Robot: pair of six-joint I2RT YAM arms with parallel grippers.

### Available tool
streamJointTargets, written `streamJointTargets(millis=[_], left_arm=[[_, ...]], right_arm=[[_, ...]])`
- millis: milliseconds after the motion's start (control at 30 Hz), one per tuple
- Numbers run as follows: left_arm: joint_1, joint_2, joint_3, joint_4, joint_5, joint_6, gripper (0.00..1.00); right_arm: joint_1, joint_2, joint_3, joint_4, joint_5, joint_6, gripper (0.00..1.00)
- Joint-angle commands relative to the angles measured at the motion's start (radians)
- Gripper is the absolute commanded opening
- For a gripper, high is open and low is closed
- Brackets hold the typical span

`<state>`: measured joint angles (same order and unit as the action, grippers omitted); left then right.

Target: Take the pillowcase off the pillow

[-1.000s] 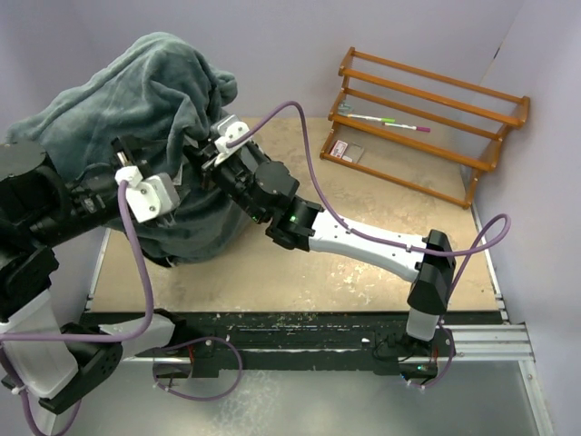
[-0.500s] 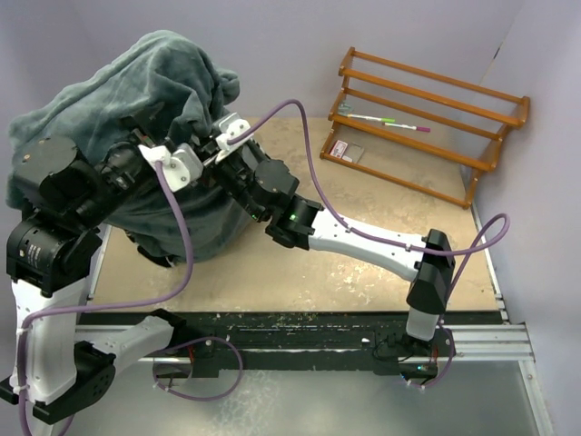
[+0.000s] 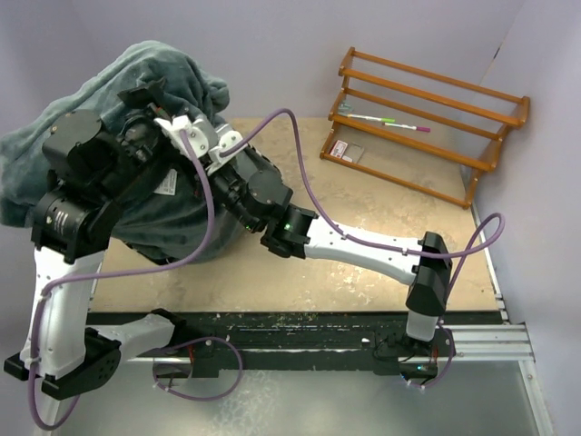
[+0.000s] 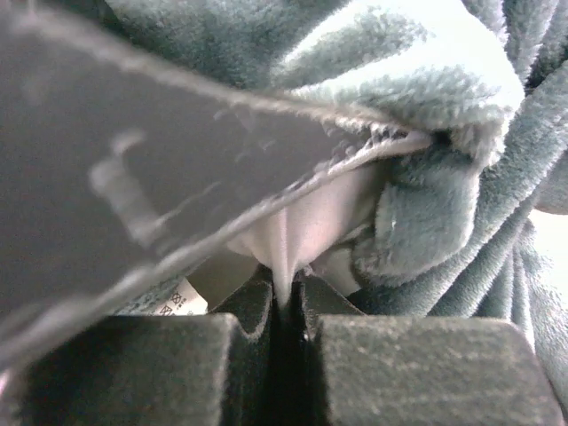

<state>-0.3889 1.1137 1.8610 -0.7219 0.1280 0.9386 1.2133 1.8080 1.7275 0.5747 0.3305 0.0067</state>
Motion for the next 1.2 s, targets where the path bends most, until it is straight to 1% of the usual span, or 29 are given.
streamJointTargets(millis=[0, 67, 100, 200, 267, 333, 500, 633, 800, 900, 1000, 1100, 1167], left_arm=[[-0.002, 0.035, 0.044, 0.054, -0.056, -0.024, 0.82], [-0.003, 0.05, 0.063, 0.07, -0.064, -0.036, 0.76], [-0.002, 0.055, 0.07, 0.086, -0.074, -0.044, 0.71], [-0.003, 0.067, 0.094, 0.131, -0.104, -0.057, 0.5], [-0.003, 0.072, 0.113, 0.151, -0.102, -0.076, 0.38], [-0.003, 0.078, 0.128, 0.152, -0.104, -0.097, 0.31], [-0.003, 0.089, 0.165, 0.163, -0.134, -0.131, 0.17], [-0.002, 0.128, 0.249, 0.179, -0.171, -0.189, 0.12], [-0.002, 0.212, 0.451, 0.161, -0.226, -0.299, 0.04], [-0.003, 0.248, 0.538, 0.148, -0.271, -0.35, 0.0], [-0.003, 0.262, 0.56, 0.128, -0.305, -0.369, 0.0], [-0.003, 0.262, 0.538, 0.103, -0.322, -0.37, 0.0], [-0.003, 0.262, 0.516, 0.089, -0.336, -0.364, 0.0]], right_arm=[[0.053, -0.004, 0.006, 0.116, 0.017, -0.029, 0.0], [0.076, 0.003, -0.005, 0.133, 0.034, -0.048, 0.0], [0.085, 0.004, -0.013, 0.141, 0.041, -0.053, 0.0], [0.109, 0.002, -0.04, 0.164, 0.061, -0.064, 0.0], [0.121, 0.001, -0.057, 0.174, 0.073, -0.065, 0.0], [0.129, -0.004, -0.085, 0.2, 0.084, -0.053, 0.0], [0.149, -0.046, -0.209, 0.334, 0.11, -0.025, 0.0], [0.195, -0.063, -0.285, 0.397, 0.146, -0.091, 0.0], [0.288, -0.058, -0.402, 0.457, 0.225, -0.192, 0.0], [0.331, -0.065, -0.505, 0.529, 0.298, -0.187, 0.0], [0.358, -0.095, -0.622, 0.611, 0.367, -0.139, 0.0], [0.382, -0.123, -0.729, 0.674, 0.432, -0.104, 0.0], [0.406, -0.137, -0.793, 0.708, 0.483, -0.114, 0.0]])
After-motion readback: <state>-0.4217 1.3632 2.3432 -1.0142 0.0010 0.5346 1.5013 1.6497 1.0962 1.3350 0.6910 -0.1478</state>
